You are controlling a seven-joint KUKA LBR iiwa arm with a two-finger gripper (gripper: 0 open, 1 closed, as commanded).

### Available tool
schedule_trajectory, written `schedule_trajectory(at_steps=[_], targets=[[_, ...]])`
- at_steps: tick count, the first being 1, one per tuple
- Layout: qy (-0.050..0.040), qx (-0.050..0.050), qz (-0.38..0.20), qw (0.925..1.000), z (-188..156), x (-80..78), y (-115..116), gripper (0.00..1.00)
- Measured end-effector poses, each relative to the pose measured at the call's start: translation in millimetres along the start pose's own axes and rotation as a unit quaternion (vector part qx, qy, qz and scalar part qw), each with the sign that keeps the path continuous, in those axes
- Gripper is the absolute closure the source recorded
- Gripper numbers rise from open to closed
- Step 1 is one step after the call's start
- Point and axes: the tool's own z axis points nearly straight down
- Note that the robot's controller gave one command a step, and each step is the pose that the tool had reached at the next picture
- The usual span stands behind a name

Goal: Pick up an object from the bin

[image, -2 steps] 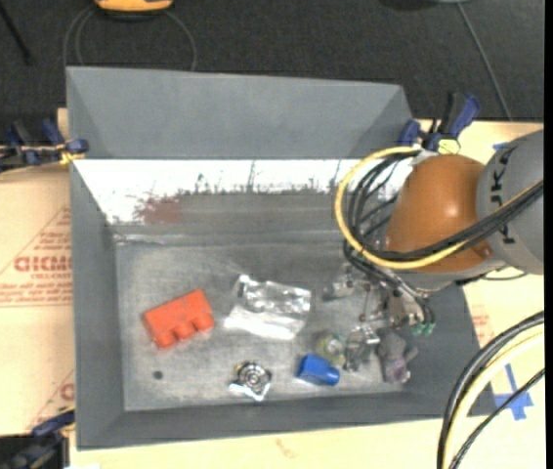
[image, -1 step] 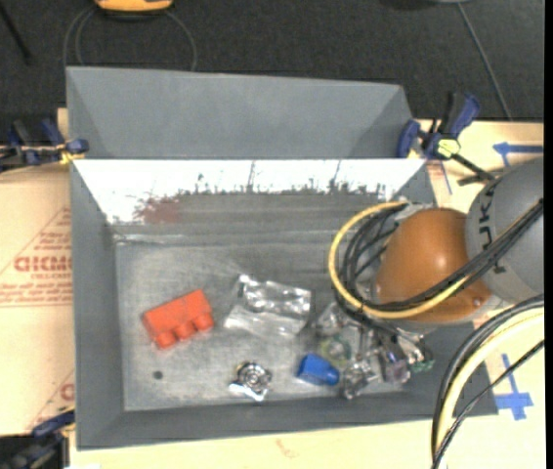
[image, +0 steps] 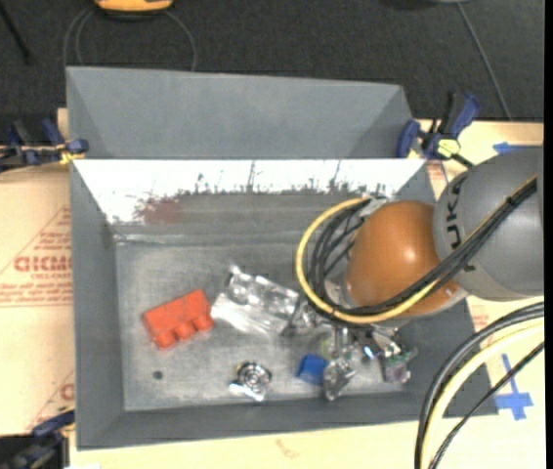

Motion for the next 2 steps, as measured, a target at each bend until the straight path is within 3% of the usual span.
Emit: schedule_trajectory(at_steps=[1,2], targets=[[-0.0032,0.000,-0.001,1.0000,-2.0,-2.2,-0.1,1.00],[-0.0011,0.001,-0.140,0.9901,-166.7,0.5,-38.3,1.00]])
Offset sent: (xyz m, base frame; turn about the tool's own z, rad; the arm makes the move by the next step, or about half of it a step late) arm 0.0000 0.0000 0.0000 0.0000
